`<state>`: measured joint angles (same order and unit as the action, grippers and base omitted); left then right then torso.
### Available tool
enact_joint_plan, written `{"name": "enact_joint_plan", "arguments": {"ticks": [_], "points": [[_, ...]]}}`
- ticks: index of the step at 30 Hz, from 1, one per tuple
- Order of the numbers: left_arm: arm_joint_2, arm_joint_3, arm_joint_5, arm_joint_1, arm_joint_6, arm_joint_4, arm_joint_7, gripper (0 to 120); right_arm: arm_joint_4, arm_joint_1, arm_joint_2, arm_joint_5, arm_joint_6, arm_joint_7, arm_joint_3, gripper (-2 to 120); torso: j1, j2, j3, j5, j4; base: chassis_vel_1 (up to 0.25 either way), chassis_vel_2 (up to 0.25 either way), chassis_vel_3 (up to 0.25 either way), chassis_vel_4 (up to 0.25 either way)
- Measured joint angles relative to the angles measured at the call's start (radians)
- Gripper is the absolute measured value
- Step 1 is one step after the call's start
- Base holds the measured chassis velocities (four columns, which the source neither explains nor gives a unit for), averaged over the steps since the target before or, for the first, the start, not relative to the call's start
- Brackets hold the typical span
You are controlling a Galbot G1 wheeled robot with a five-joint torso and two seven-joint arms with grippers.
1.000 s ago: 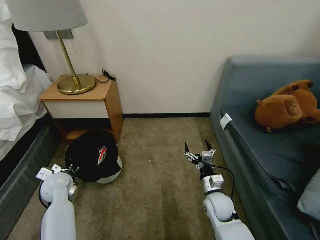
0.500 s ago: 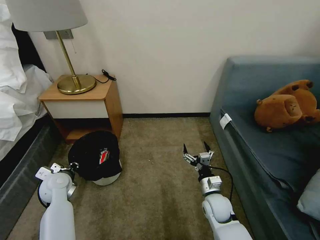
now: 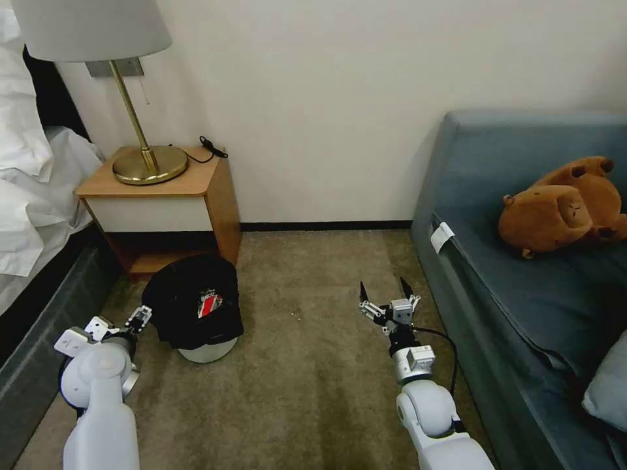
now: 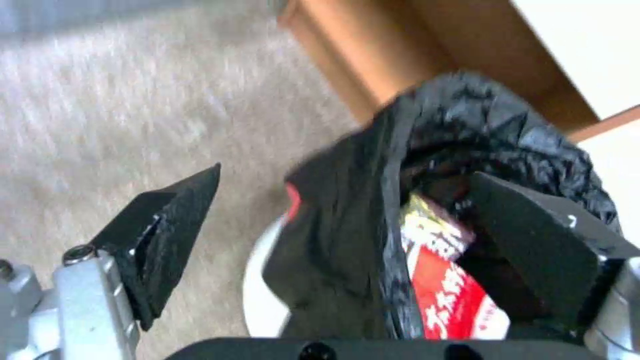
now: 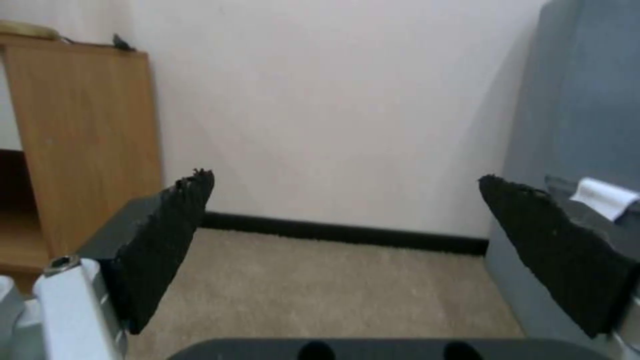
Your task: Pick up the trash bin, then pick up the garbage on the floor and place it into the trash bin.
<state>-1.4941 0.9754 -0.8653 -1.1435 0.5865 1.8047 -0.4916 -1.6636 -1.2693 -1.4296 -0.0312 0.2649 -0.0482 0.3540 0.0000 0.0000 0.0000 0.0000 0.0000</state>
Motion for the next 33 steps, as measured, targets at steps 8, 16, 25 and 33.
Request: {"name": "enact_joint_plan", "arguments": {"ticks": [8, 16, 25, 33], "points": [[-0.003, -0.005, 0.192, -0.043, -0.078, 0.031, 0.154, 100, -0.005, -0.008, 0.0, -0.008, 0.01, 0.002, 0.001, 100, 0.0, 0.0, 0.0, 0.0, 0.0, 0.0, 0.0, 0.0, 0.0], [0.001, -0.002, 0.408, -0.11, -0.228, 0.059, 0.456, 98, -0.008, -0.012, -0.004, -0.012, 0.012, 0.0, 0.005, 100, 0.0, 0.0, 0.0, 0.0, 0.0, 0.0, 0.0, 0.0, 0.0], [0.015, -0.088, 0.566, -0.163, -0.518, 0.014, 0.743, 98, -0.001, -0.019, -0.014, -0.02, 0.017, -0.003, 0.021, 100, 0.0, 0.0, 0.0, 0.0001, 0.0, 0.0, 0.0, 0.0, 0.0], [0.0, -0.18, 0.648, -0.172, -0.682, -0.035, 0.772, 98, 0.01, -0.018, -0.014, -0.047, 0.021, -0.015, 0.051, 100, 0.0, 0.0, 0.0, 0.0001, -0.0001, 0.0, 0.0, 0.0, 0.0]]}}
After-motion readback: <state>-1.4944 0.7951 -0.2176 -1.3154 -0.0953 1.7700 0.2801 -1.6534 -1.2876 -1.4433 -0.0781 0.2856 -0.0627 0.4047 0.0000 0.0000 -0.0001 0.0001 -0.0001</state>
